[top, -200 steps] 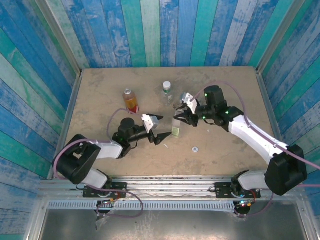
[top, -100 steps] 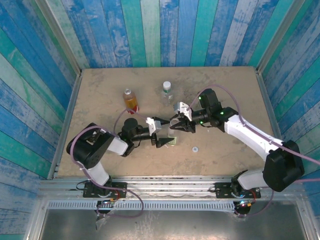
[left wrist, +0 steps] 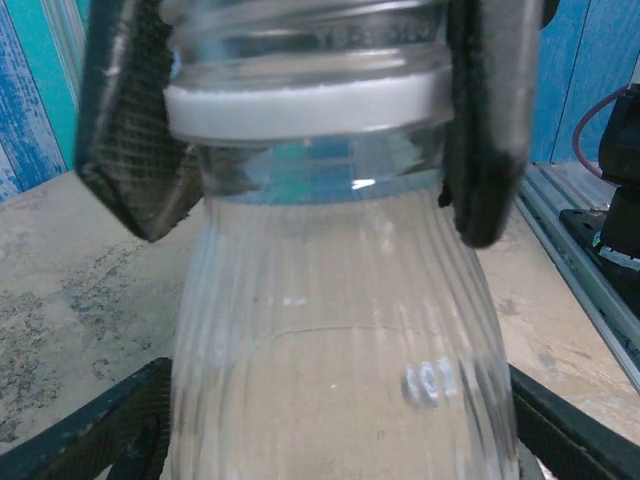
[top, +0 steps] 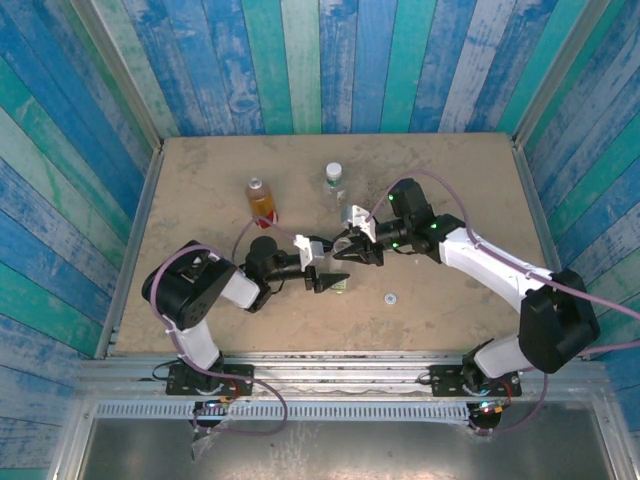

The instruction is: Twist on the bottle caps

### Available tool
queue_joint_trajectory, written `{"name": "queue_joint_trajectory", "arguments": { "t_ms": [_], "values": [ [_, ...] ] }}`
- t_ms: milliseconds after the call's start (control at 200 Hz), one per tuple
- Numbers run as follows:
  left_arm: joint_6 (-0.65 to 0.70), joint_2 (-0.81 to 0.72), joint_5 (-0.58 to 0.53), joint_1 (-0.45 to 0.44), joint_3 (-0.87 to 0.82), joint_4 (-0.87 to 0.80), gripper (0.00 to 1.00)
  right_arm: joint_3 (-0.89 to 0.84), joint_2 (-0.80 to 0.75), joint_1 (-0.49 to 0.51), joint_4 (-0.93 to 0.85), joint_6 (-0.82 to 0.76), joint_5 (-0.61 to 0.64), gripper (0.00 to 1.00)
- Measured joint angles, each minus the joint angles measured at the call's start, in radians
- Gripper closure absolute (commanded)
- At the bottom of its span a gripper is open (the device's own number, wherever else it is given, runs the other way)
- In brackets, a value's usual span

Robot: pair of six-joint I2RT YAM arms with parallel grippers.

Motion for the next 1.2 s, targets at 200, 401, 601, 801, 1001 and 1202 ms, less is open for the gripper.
{"name": "queue_joint_trajectory", "arguments": {
  "t_ms": [200, 401, 601, 801, 1001, 1202],
  "values": [
    [-0.010, 0.008, 0.002, -0.001, 0.004, 0.000, 0.40, 0.000, 0.004, 0.000, 0.014, 0.007, 0.010, 0.65],
    [-0.005, 0.011, -0.006, -0.001, 0.005, 0.000, 0.42, 0.000, -0.008, 0.006, 0.014, 0.043, 0.035, 0.30],
    [0.007, 0.011, -0.018, -0.001, -0.007, 0.004, 0.42, -0.112, -0.174, 0.010, 0.172, 0.198, 0.148, 0.21],
    [0.010, 0.011, -0.022, -0.001, -0.029, 0.021, 0.42, -0.274, -0.331, 0.000, 0.317, 0.434, 0.454, 0.22],
    [0.010, 0.011, -0.022, -0.001, -0.038, 0.030, 0.42, -0.312, -0.250, -0.068, 0.276, 0.648, 0.777, 0.24],
    [0.011, 0.011, -0.022, -0.001, -0.041, 0.028, 0.42, -0.237, -0.034, -0.107, 0.159, 0.755, 0.895, 0.24]
  ]
}}
